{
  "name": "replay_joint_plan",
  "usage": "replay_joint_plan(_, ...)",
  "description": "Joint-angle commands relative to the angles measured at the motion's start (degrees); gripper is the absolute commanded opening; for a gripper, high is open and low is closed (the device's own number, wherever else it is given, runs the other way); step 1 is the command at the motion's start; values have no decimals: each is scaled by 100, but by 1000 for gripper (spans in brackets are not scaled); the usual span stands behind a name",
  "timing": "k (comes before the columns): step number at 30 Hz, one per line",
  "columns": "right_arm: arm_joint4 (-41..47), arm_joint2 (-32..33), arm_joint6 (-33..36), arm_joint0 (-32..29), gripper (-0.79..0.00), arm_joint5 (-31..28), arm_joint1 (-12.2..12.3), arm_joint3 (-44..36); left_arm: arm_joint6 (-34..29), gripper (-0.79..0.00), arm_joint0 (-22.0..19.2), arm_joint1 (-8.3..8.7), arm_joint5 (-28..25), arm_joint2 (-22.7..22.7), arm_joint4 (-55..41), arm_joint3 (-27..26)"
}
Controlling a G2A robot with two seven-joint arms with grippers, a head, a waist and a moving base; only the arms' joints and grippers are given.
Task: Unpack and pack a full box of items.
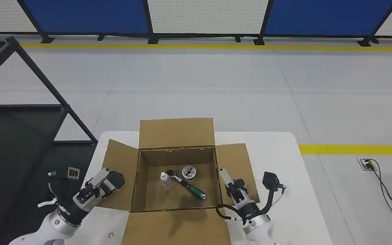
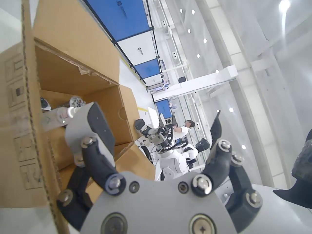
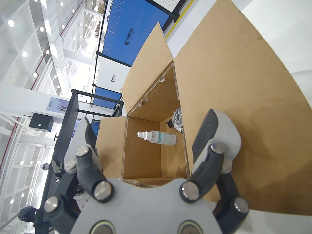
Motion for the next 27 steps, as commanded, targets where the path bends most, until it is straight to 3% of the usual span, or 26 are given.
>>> replay_joint_plan(1,36,13,5,16,0,26,-2,27,12,0,42,2,-2,-34,-19,35)
replay_joint_plan(12,-2,7,109,-34,0,224,5,-46,76,0,20,16,78,-97,-73,378)
replay_joint_plan(19,-67,-96,46,-86,0,-149,9,-300,60,0,33,17,-8,-136,-225,418)
replay_joint_plan(24,-144,-336,394,144,0,-485,8,-421,-76,0,94,16,-93,-159,-422,387)
replay_joint_plan(27,-455,-664,756,540,0,-327,-15,-312,-172,0,121,21,-156,-219,-533,389)
